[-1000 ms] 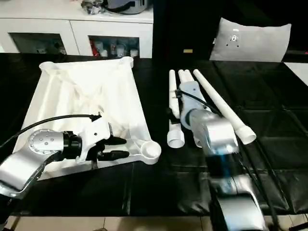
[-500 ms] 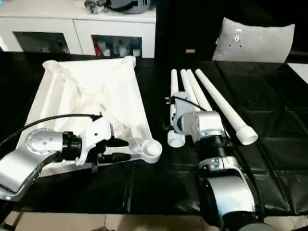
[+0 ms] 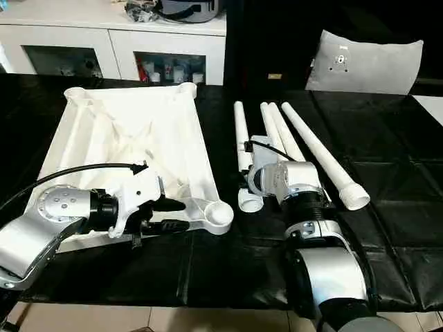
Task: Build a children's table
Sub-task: Pick table leg
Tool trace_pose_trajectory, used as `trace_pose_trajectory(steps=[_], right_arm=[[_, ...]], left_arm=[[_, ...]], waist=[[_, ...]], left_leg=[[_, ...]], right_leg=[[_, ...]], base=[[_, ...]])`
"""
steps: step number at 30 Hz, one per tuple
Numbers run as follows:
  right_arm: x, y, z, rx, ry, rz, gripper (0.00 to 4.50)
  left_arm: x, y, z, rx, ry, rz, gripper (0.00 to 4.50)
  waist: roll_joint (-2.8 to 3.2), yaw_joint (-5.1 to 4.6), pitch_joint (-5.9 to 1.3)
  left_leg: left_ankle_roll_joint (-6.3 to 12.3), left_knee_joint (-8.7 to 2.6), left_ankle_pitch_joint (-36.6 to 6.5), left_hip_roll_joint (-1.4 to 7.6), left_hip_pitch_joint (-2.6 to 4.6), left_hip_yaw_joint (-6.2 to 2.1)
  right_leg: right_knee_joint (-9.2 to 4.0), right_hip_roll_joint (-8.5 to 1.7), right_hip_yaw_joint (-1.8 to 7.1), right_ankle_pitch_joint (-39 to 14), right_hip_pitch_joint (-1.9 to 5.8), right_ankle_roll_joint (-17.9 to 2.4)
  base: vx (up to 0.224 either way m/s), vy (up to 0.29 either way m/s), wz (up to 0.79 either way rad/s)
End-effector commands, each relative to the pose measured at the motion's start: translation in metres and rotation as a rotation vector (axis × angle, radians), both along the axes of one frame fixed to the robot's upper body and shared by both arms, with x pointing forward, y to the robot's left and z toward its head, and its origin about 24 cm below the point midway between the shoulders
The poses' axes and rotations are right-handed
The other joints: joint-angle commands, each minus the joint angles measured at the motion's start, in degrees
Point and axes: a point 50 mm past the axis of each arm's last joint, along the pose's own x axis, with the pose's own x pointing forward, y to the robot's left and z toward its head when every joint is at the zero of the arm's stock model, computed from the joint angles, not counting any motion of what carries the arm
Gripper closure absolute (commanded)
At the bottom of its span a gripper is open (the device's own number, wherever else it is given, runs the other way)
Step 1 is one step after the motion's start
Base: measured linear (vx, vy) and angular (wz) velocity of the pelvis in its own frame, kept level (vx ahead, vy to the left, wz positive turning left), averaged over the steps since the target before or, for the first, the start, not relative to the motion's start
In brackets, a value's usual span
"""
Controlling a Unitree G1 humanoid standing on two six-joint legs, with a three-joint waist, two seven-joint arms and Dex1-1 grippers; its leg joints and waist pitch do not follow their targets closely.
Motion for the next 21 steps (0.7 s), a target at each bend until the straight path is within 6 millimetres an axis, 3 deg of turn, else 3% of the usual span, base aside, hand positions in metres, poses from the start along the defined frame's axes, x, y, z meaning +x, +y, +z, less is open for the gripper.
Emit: trace_pose_trajectory(steps=[1,7,12,13,18,20,21], right_arm=[[-0.005,-0.003,-0.012,0.010,0.063,-0.008,1.95],[-0.004,-0.007,-0.012,0.016,0.062,-0.018,2.35],[-0.004,-0.010,-0.013,0.022,0.062,-0.028,2.54],[-0.004,-0.010,-0.012,0.026,0.058,-0.032,2.54],[0.000,-0.015,-0.007,0.036,0.013,-0.082,2.56],[0.002,-0.018,-0.003,0.045,-0.029,-0.109,2.56],[0.005,-0.021,0.003,0.051,-0.096,-0.122,2.56]], left_arm=[[0.001,0.000,0.004,-0.008,-0.015,0.003,2.62],[0.000,-0.003,0.004,-0.017,-0.015,-0.006,2.62],[0.001,-0.004,0.005,-0.036,-0.038,0.010,2.62],[0.002,-0.005,0.004,-0.041,-0.043,0.020,2.62],[0.008,-0.007,0.001,-0.052,-0.084,0.098,2.62],[0.012,-0.005,0.001,-0.056,-0.125,0.142,2.62],[0.016,-0.004,0.002,-0.061,-0.158,0.184,2.62]], waist=[[0.40,-0.09,-3.46],[0.18,-0.13,-3.44],[0.51,-0.19,-3.43],[0.89,-0.22,-3.41],[0.85,-0.17,-3.47],[1.35,-0.15,-3.48],[1.12,-0.07,-3.45]], left_leg=[[-4.55,-4.23,-8.9,3.46,1.60,-0.84],[-4.12,-4.19,-8.6,3.49,1.52,-0.77],[-4.43,-4.26,-9.5,3.51,1.57,-0.84],[-4.75,-4.30,-10.0,3.49,1.61,-0.91],[-5.26,-4.32,-11.0,3.56,1.66,-0.97],[-5.52,-4.31,-11.7,3.51,1.71,-1.03],[-5.25,-4.31,-11.2,3.49,1.55,-0.98]], right_leg=[[-4.09,-4.03,2.06,-1.3,1.31,-13.7],[-4.14,-4.04,2.09,-1.4,1.31,-13.9],[-4.18,-3.97,2.05,-1.9,1.23,-13.9],[-4.19,-3.91,2.02,-2.0,1.19,-13.8],[-4.24,-3.98,2.04,-1.7,1.22,-14.0],[-4.25,-3.92,2.02,-1.7,1.20,-13.8],[-4.38,-3.93,2.09,-1.1,1.33,-13.7]], base=[[0.000,0.000,0.00],[0.000,0.000,0.00],[0.000,0.000,0.00],[0.000,0.000,0.00],[0.000,0.000,0.00],[0.000,0.000,0.00],[0.000,0.000,0.00]])
